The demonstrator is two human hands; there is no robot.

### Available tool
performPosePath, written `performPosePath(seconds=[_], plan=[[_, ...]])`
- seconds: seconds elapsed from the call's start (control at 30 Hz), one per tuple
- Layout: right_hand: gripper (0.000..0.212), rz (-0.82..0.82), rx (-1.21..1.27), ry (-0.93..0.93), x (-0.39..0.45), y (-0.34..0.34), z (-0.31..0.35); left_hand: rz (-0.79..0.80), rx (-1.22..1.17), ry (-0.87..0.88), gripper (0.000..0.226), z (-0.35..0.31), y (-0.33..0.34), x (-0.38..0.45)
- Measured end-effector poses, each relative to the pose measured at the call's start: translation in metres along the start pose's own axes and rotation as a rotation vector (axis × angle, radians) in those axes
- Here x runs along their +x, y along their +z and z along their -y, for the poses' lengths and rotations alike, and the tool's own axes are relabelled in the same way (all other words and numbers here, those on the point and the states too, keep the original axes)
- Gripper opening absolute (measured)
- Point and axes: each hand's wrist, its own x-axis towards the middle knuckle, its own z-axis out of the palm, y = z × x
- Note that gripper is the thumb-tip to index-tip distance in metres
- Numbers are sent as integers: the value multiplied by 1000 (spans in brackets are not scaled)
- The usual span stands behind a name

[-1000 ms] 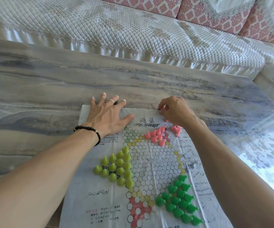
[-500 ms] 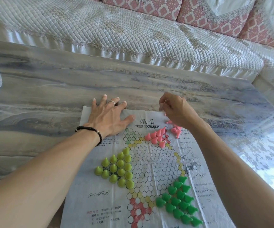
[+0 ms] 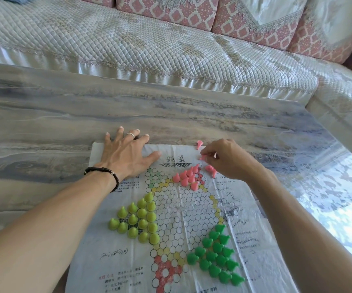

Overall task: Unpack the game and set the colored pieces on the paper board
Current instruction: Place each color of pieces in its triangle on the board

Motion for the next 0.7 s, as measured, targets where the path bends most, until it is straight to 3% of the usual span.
performPosePath(seconds=[0.23,0.47,0.7], plan=[[8,26,-52,-9,3,5,7,-2,-3,-8,75,0,-1,0],[23,42,-14,-7,4,7,4,1,4,-31,74,-5,-2,0],[20,-97,0,75,4,-3,-13,2,13,-38,74,-11,-3,0]])
